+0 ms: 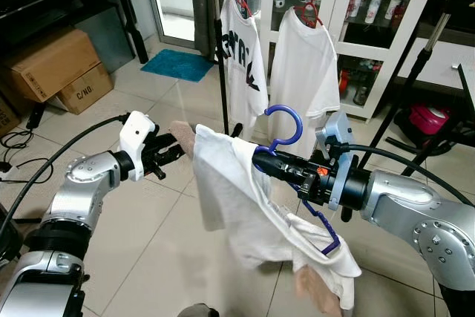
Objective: Hang hanger
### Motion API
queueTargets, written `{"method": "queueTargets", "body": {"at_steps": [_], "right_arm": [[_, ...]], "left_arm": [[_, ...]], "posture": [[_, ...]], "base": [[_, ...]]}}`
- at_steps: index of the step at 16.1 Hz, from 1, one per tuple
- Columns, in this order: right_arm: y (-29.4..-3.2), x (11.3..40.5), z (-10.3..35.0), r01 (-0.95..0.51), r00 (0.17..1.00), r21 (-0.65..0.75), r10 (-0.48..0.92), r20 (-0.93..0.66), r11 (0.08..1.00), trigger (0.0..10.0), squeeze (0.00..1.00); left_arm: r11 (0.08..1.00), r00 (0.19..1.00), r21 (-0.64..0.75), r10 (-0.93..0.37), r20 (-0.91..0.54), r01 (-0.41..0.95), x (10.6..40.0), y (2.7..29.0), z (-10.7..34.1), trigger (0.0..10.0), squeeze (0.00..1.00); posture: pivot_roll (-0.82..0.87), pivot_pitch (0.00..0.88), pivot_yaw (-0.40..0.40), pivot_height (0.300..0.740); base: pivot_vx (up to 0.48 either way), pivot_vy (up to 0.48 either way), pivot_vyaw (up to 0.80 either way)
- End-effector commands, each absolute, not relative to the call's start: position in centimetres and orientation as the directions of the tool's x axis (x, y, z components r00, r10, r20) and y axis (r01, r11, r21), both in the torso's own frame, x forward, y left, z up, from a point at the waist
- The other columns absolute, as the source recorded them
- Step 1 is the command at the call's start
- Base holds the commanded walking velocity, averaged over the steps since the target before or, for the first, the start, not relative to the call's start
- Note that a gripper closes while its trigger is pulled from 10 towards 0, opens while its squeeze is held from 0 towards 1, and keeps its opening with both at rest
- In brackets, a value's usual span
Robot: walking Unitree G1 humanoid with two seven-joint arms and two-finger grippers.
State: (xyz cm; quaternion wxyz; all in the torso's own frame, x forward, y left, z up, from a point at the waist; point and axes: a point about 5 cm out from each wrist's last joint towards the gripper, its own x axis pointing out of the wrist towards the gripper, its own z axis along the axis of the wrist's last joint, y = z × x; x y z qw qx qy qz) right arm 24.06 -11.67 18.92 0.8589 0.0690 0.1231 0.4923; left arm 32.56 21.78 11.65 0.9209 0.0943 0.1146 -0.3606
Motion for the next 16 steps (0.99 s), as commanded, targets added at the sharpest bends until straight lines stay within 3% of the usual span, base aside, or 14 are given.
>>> {"method": "queueTargets", "body": {"at_steps": [1, 8, 12, 16], "right_arm": [[-11.6, 23.7, 19.8, -0.842, 0.478, 0.223, 0.871, -0.109, 0.49, 10.0, 0.0], [-11.5, 23.7, 19.7, -0.843, 0.472, 0.231, 0.874, -0.113, 0.485, 10.0, 0.0], [-11.8, 24.2, 19.7, -0.821, 0.513, 0.228, 0.851, -0.108, 0.524, 10.0, 0.0], [-12.5, 25.4, 20.1, -0.768, 0.595, 0.246, 0.801, -0.067, 0.591, 10.0, 0.0]], "left_arm": [[0.711, 0.708, 0.112, -0.647, -0.282, 0.694, 32.9, 21.7, 12.0, 0.0, 0.0], [0.757, 0.75, 0.098, -0.605, -0.266, 0.646, 33.1, 22.3, 11.8, 0.0, 0.0], [0.837, 0.813, -0.023, -0.537, -0.224, 0.546, 32.8, 23.5, 11.2, 0.0, 0.0], [0.939, 0.93, -0.178, -0.325, -0.17, 0.296, 32.7, 25.3, 10.2, 0.0, 0.0]], "posture": [[-0.11, 0.0, 0.097, 0.74], [-0.11, 0.0, 0.094, 0.74], [-0.1, 0.0, 0.095, 0.74], [-0.09, 0.0, 0.089, 0.74]], "base": [[0.0, 0.0, 0.0], [0.0, 0.0, 0.0], [0.0, 0.0, 0.0], [0.0, 0.0, 0.0]]}}
